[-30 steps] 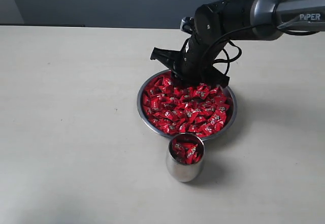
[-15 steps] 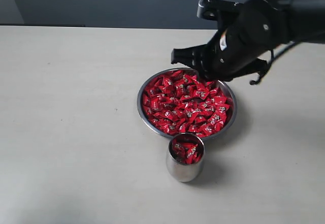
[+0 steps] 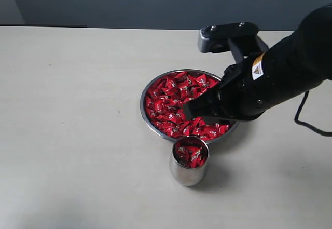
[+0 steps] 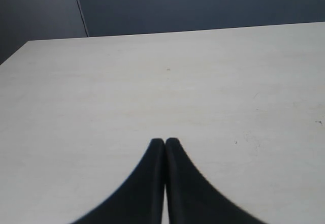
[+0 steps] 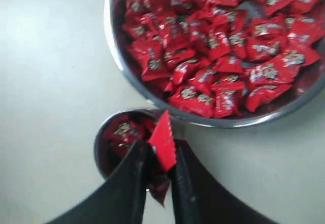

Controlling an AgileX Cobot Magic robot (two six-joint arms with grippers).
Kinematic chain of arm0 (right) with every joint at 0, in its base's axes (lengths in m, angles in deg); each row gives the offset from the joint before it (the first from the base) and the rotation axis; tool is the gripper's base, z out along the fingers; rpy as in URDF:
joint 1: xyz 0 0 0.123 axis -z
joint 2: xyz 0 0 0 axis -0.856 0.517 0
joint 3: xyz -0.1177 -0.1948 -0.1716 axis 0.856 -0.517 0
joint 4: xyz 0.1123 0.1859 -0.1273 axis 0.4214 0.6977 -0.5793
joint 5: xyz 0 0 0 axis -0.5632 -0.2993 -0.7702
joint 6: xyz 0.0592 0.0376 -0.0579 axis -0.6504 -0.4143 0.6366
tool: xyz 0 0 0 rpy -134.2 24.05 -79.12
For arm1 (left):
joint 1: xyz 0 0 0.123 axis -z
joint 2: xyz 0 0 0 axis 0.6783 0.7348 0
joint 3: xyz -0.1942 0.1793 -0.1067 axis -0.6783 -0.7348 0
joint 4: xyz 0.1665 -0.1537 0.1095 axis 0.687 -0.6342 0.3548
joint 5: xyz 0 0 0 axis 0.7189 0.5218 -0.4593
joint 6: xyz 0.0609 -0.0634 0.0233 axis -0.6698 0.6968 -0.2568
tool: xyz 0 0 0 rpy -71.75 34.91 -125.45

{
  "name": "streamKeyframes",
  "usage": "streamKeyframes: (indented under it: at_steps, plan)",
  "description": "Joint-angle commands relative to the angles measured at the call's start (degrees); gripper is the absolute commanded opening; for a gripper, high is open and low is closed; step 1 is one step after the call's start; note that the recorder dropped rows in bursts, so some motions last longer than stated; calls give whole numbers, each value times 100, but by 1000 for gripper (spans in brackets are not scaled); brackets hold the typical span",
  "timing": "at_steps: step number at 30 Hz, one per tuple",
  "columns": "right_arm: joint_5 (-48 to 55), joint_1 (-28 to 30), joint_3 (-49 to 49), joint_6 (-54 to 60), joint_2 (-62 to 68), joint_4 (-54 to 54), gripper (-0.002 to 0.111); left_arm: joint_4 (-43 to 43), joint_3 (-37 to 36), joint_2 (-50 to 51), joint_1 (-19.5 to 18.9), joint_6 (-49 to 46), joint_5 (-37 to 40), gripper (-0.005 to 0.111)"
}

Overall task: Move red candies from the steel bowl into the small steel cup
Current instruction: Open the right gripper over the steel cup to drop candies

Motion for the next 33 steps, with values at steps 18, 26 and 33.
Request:
streamKeyframes:
  at_steps: [18, 26, 33]
  plan:
    - [1090, -23, 1107, 902, 1378, 399, -1, 11, -11, -27, -9, 11, -55, 0]
    - [1124, -165, 1107, 959, 1378, 425, -1, 11, -11, -27, -9, 11, -55, 0]
    - [1089, -254, 1107, 960, 1378, 327, -1, 11, -11, -27, -9, 11, -55, 0]
